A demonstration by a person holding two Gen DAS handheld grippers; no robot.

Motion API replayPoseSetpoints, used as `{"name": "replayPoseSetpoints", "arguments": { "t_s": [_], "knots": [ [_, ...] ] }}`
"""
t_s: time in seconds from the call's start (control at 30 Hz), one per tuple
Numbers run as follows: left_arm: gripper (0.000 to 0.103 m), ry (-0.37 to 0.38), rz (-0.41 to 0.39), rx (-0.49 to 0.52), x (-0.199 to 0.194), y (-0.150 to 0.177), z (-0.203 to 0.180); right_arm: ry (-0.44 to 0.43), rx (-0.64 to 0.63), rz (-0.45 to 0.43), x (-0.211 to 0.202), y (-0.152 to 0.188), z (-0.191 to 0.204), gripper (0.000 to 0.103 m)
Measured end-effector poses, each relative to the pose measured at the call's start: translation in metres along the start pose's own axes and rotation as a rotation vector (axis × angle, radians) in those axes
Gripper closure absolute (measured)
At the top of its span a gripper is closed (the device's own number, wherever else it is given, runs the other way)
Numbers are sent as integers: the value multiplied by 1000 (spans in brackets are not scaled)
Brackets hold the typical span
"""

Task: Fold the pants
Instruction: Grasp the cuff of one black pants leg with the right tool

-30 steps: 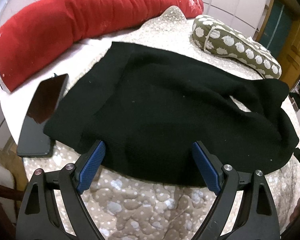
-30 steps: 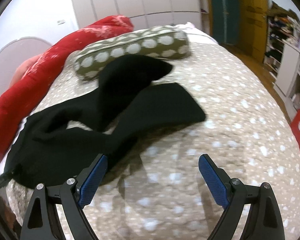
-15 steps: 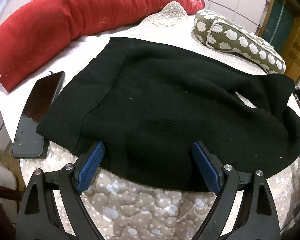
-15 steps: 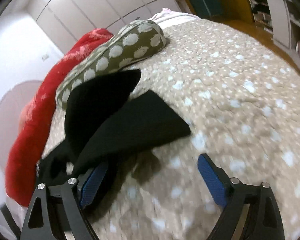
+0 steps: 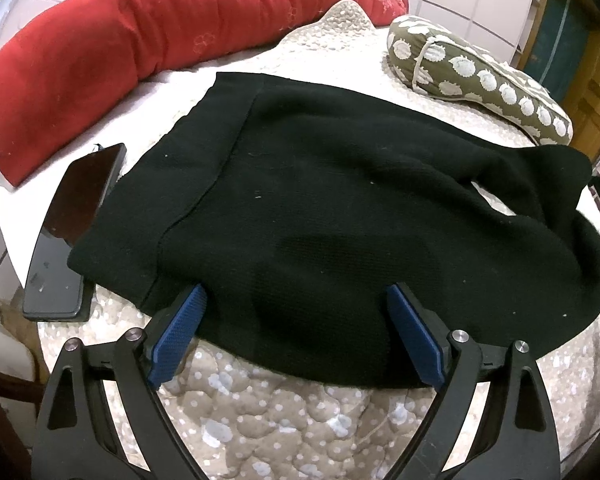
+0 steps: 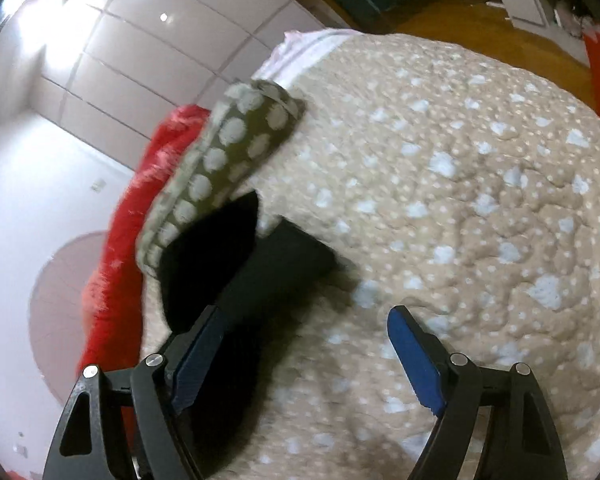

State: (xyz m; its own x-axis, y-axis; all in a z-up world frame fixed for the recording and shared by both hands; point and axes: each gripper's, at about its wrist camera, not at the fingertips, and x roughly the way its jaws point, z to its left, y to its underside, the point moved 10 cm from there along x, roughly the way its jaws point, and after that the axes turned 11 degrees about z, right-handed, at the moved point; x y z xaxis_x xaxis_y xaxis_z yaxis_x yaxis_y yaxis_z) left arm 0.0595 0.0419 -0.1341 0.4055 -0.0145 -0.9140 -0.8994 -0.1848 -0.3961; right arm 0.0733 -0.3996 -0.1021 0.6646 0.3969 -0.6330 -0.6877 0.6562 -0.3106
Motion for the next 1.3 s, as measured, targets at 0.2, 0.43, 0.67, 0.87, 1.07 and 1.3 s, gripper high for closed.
{"name": "replayPoseSetpoints", "arguments": {
  "t_s": [0.2,0.43,0.67,0.87,1.07,1.3],
  "knots": [
    [11,-9,0,-3,1,-1,-1,-14,19,-41,-13,-4,3,21],
    [11,-16,8,-1,1,-1,-1,41,-78,40,46,-3,19,53],
    [11,21,13,-8,-8,0,2,67,-240,-37,15,1,47,95],
    [11,44,11,-20,-12,3,3,212,-313,-80,-75,35,10,96],
    [11,11,17,10,-9,9,-1,353,-244,69,-24,50,-56,96],
    [11,26,-43,0,-34,-2,5,406,-354,-58,-58,32,-7,70]
  ]
}}
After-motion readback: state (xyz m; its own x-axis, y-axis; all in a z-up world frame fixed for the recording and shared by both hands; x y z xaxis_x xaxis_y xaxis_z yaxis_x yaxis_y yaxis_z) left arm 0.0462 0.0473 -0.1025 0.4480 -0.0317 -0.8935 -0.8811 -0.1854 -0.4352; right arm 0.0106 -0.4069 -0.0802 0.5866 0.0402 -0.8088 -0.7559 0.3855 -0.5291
